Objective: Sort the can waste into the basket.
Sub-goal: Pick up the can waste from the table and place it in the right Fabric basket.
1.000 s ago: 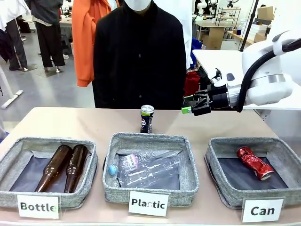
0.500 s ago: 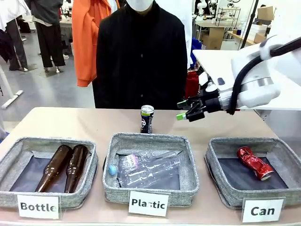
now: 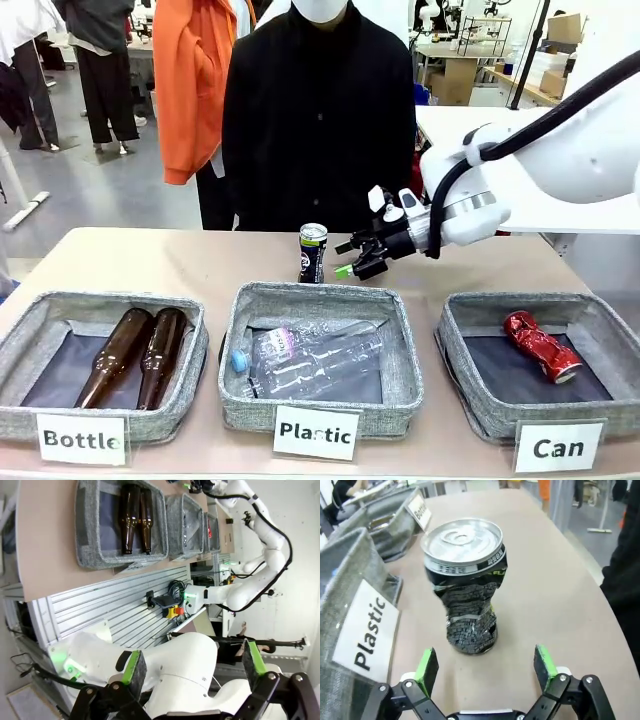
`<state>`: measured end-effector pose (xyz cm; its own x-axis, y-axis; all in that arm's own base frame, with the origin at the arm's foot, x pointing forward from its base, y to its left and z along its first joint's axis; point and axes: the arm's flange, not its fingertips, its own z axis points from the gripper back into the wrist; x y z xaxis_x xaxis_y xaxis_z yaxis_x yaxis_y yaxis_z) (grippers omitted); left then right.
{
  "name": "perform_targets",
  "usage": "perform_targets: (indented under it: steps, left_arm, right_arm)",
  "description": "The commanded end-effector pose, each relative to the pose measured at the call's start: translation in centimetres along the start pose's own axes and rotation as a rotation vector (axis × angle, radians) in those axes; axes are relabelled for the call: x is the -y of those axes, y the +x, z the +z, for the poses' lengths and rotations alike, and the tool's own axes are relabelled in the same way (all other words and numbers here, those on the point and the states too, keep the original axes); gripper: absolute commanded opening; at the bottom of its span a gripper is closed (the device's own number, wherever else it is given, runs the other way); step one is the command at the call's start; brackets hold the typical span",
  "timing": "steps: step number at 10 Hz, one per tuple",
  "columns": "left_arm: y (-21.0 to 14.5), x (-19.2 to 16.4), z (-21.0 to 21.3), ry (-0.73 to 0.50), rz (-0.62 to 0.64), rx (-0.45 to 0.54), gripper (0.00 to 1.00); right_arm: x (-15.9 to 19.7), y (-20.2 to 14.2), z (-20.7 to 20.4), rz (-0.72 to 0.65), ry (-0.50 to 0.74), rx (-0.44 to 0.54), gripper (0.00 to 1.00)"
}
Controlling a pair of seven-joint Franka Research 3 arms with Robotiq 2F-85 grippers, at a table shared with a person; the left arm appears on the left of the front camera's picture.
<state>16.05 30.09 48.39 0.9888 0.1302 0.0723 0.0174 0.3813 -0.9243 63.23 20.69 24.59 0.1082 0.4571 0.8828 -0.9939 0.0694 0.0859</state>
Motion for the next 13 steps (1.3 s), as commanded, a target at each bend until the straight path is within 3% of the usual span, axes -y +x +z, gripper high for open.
perform_targets:
  steps: [1, 4, 10, 12, 13]
  left_arm:
    - [-0.4, 0.1, 0.1, 0.002, -0.004, -0.01, 1.0]
    - [-0.4, 0.1, 0.1, 0.002, -0.004, -0.01, 1.0]
    - [-0.4, 0.1, 0.1, 0.002, -0.004, -0.01, 1.0]
    - [-0.4, 0.1, 0.1, 0.002, -0.004, -0.01, 1.0]
    - [-0.4, 0.1, 0.1, 0.002, -0.004, -0.01, 1.0]
  right_arm:
    - [1.4, 0.8, -1.6, -0.022, 0.014, -0.03, 1.0]
    - [1.1, 0.6, -4.4, -0.008, 0.066, 0.022, 1.0]
    - [0.8, 1.2, -5.5, -0.02, 0.123, 0.24, 1.0]
    - [0.8, 1.3, -5.6, -0.021, 0.131, 0.256, 1.0]
    - [0.7, 1.3, -5.5, 0.014, 0.116, 0.245, 0.9]
